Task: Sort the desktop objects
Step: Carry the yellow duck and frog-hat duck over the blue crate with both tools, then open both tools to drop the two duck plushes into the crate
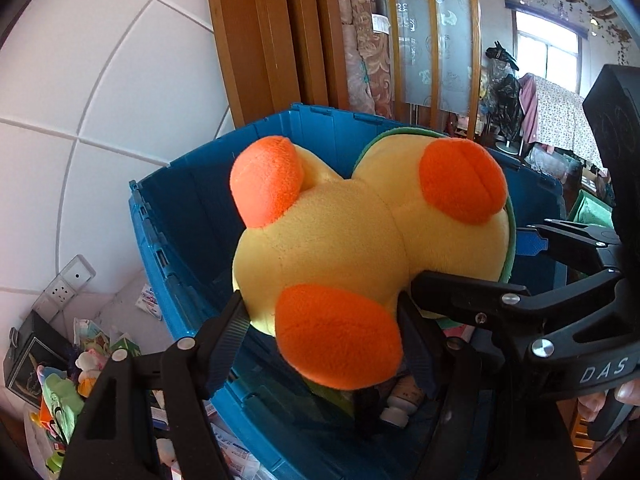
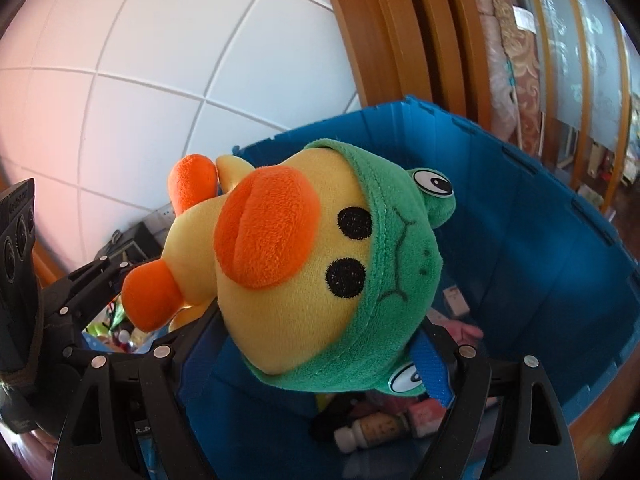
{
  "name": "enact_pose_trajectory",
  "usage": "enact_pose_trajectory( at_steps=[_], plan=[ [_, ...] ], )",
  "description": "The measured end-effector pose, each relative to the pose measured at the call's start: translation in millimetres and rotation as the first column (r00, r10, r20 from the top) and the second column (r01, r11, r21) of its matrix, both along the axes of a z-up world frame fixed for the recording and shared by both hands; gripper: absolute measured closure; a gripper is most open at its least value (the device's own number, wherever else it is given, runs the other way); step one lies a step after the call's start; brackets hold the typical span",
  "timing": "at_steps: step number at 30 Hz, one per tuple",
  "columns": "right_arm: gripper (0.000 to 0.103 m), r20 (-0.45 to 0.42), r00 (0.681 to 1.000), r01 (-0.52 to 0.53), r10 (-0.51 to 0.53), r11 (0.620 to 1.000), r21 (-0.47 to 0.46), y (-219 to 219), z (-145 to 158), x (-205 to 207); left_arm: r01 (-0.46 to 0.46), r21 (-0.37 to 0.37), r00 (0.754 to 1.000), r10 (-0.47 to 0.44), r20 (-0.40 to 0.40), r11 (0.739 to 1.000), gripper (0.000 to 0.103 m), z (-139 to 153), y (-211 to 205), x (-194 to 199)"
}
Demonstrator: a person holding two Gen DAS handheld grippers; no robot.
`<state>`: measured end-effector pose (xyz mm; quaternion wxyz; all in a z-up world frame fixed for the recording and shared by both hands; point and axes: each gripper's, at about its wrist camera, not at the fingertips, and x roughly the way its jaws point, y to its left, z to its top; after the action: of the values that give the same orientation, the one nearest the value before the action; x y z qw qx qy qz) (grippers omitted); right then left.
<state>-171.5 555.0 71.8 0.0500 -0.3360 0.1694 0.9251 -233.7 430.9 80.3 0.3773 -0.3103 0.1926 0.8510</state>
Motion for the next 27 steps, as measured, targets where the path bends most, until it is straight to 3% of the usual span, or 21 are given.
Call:
enact_pose_trajectory(
  at_steps=[13, 16, 27],
  plan=[
    [0.015, 0.033, 0.999, 0.007, -0.005, 0.998, -0.059, 18, -23, 14, 0.016, -0.054, 1.0, -0.015, 0.022, 0.998, 0.031, -8, 20, 10],
    [0.015, 0.039, 0.999, 0.009, -0.008, 0.999, -0.036, 17, -25, 11, 0.006, -0.064, 1.0, -0.006, -0.006, 0.998, 0.031, -8, 20, 15],
    [0.01, 0.019, 0.999, 0.031, -0.032, 1.0, 0.002, 14, -15, 9, -0.025, -0.046, 0.999, 0.026, 0.02, 0.999, 0.031, -10, 15, 11]
  ],
)
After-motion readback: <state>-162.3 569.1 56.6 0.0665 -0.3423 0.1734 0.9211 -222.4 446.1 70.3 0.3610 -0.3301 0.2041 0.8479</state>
